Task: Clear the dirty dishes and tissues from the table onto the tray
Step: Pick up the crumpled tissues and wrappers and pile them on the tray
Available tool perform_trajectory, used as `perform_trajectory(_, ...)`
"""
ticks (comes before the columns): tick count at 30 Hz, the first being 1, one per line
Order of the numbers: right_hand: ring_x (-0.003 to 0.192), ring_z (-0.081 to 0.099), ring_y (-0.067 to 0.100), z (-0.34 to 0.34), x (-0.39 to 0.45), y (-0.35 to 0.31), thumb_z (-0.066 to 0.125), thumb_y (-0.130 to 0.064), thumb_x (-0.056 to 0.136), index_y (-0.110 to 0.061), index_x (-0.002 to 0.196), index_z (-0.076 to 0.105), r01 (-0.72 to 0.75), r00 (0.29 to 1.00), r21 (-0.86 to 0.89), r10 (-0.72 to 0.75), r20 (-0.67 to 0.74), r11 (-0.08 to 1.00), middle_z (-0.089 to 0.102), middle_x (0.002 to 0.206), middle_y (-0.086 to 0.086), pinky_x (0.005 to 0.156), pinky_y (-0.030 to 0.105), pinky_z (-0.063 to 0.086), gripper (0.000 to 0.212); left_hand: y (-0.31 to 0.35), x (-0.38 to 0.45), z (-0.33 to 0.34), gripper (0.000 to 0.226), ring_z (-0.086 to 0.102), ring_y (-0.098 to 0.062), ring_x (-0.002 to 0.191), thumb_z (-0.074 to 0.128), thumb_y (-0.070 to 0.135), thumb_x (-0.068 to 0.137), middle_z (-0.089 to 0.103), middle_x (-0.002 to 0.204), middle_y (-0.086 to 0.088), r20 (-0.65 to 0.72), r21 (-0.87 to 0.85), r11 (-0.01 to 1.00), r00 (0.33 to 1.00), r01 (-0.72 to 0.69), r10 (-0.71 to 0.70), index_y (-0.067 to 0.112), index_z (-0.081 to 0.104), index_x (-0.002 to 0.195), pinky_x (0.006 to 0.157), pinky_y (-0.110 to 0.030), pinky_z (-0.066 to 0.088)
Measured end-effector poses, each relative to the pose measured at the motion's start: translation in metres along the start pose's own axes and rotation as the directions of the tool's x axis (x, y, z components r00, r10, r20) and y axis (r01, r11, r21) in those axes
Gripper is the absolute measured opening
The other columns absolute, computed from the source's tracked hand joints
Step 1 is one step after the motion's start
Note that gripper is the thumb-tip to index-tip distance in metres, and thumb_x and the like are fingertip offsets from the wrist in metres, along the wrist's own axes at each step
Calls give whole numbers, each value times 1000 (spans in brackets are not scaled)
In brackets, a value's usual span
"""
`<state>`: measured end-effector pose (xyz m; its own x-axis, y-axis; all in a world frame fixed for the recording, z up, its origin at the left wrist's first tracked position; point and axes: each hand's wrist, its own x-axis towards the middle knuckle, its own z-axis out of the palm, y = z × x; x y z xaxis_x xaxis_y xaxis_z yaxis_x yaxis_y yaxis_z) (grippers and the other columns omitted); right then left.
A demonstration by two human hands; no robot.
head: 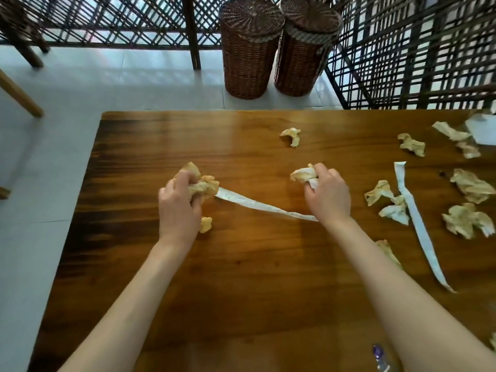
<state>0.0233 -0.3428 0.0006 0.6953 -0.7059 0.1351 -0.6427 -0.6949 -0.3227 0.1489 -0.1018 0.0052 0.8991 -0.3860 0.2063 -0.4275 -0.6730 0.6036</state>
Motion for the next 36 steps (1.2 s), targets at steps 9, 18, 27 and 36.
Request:
perform_trajectory(9,101,58,19,16,-15,31,71,-64,66,-24,102,59,207,899,-31,-178,400,978,63,106,-1,78,31,45,55,49,-35,29,26,47,-25,88,62,-2,83,60,101,-11,4,16,998,998,58,-58,11,52,103,75,-32,38)
perform_trajectory(18,87,58,21,22,-15,41,72,-47,74,-24,96,53,312,845,96,-323,426,945,57,96,1,66,31,46,37,87,-55,50,23,51,-27,90,61,1,85,59,100,-11,-63,113,985,990,131,-124,11,50,103,76,-29,35)
perform_trajectory(27,81,60,25,0,5,71,71,-24,80,-17,107,62,289,931,115,-307,197,950,51,107,8,63,30,46,29,118,-80,62,25,40,-17,91,60,1,85,58,102,-5,-114,80,982,980,173,-163,19,48,100,77,-26,29)
perform_trajectory(36,83,60,26,-2,10,95,61,-21,86,-16,99,52,209,915,44,-211,344,977,59,93,7,59,30,40,17,136,-107,52,25,50,-26,95,61,0,84,59,103,-7,-105,107,974,977,198,-187,16,50,100,78,-28,35)
